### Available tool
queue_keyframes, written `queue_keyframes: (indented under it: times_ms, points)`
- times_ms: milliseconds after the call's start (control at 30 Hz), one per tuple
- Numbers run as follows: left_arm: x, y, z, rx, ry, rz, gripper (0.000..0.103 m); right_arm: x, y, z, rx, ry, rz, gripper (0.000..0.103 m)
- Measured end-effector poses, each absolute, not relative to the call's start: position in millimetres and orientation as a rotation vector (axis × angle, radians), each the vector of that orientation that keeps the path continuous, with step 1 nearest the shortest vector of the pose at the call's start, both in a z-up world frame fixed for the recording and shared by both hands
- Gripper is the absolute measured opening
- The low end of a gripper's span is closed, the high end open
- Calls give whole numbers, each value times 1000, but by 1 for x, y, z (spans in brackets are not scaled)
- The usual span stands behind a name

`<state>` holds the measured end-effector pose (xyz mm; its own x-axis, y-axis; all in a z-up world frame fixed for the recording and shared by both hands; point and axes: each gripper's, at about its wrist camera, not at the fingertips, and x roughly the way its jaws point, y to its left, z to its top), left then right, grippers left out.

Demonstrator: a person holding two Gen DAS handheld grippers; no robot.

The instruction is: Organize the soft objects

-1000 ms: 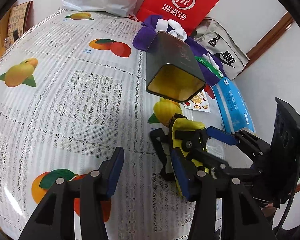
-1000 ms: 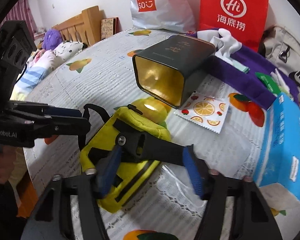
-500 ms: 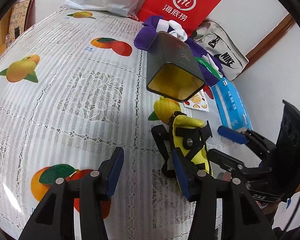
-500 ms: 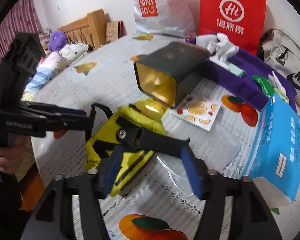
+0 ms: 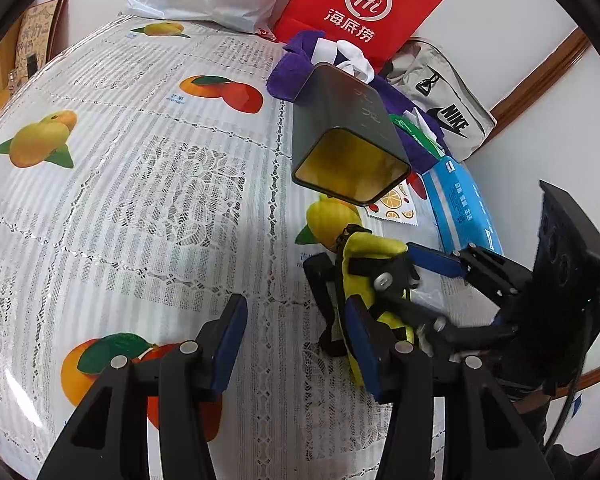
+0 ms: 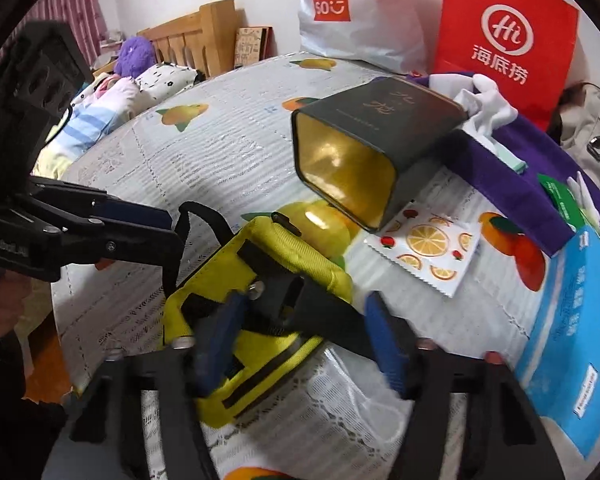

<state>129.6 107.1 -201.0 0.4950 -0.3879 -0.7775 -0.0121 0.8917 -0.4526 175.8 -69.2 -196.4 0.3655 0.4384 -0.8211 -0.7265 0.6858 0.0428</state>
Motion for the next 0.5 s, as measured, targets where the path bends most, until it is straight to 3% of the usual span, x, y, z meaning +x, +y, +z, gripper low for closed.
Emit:
queue_keyframes:
  times_ms: [100, 500]
  points:
    - [130, 107, -201, -435, 1035, -236, 49, 177, -79, -191, -337, 936, 748, 29]
    - [125, 99, -199, -410, 1047, -224, 49, 169, -115, -175, -180, 941, 693, 27]
